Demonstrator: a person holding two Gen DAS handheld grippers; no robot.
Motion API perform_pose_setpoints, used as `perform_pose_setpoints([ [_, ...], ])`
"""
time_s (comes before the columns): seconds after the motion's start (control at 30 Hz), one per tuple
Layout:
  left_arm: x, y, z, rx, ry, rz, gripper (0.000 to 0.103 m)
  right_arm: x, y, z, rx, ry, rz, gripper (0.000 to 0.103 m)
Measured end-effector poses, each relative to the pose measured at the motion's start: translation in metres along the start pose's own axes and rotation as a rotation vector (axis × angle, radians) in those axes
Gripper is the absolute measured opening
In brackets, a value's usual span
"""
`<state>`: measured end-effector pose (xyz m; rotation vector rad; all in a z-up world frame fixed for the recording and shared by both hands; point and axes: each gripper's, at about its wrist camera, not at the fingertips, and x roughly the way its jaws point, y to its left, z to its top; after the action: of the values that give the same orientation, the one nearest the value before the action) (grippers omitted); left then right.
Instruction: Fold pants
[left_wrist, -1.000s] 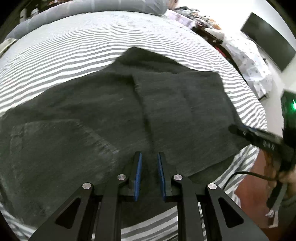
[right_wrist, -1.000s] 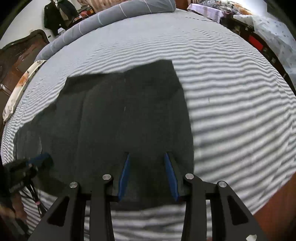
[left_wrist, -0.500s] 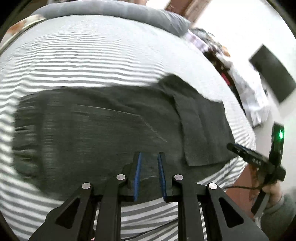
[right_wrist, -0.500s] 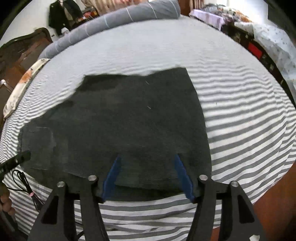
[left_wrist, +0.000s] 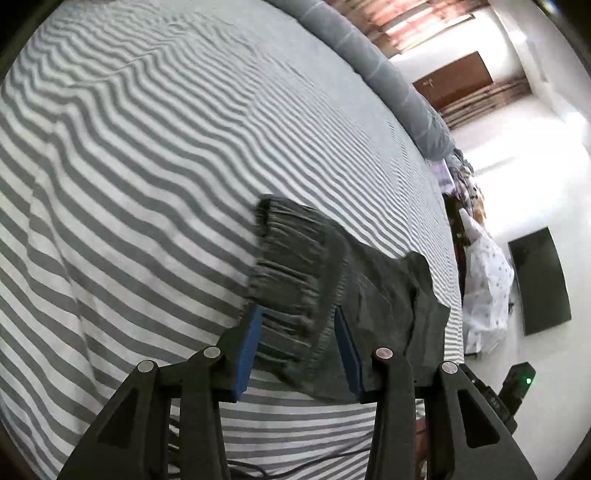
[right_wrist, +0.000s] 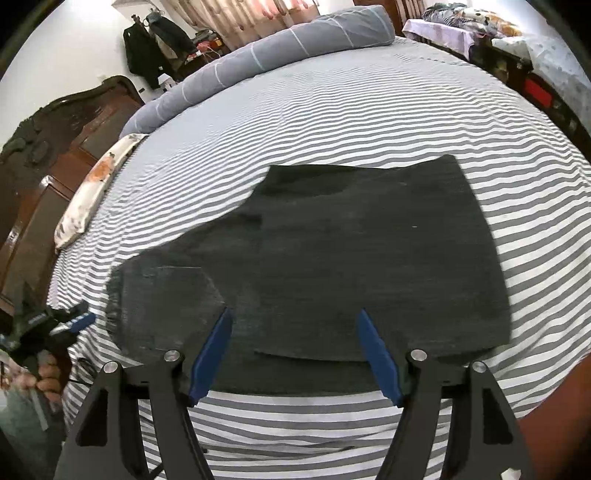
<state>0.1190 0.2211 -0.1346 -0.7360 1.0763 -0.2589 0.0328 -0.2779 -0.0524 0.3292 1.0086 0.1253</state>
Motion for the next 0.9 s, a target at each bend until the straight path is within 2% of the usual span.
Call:
perform_pose_setpoints([
  [0.2, 0.024, 0.011, 0.004, 0.011, 0.054, 0.001, 0.043, 0.003, 0.015, 0.004, -0.020, 0.015, -0.022, 0.069],
  [0.4, 0.034, 0.028, 0.010, -0.030, 0.038, 0.013, 0.045, 0.008, 0.025, 0.004, -0.018, 0.031, -0.038, 0.069],
  [0.5, 0.036, 0.034, 0.011, -0.037, 0.034, -0.011, 0.050, 0.014, 0.030, 0.004, -0.019, 0.044, -0.040, 0.069],
  [0.63, 0.044, 0.023, 0.013, 0.035, 0.041, -0.011, 0.052, 0.021, 0.040, 0.005, -0.033, 0.053, -0.035, 0.069],
  [0.73, 0.055, 0.008, 0.012, 0.080, 0.083, -0.050, 0.054, 0.024, 0.047, 0.005, -0.040, 0.054, -0.029, 0.069],
  [0.8, 0.061, 0.000, 0.011, 0.121, 0.076, -0.003, 0.056, 0.026, 0.050, 0.005, -0.045, 0.055, -0.022, 0.069],
  [0.9, 0.065, 0.001, 0.015, 0.084, 0.064, -0.027, 0.059, 0.026, 0.054, 0.002, -0.051, 0.055, -0.015, 0.069],
])
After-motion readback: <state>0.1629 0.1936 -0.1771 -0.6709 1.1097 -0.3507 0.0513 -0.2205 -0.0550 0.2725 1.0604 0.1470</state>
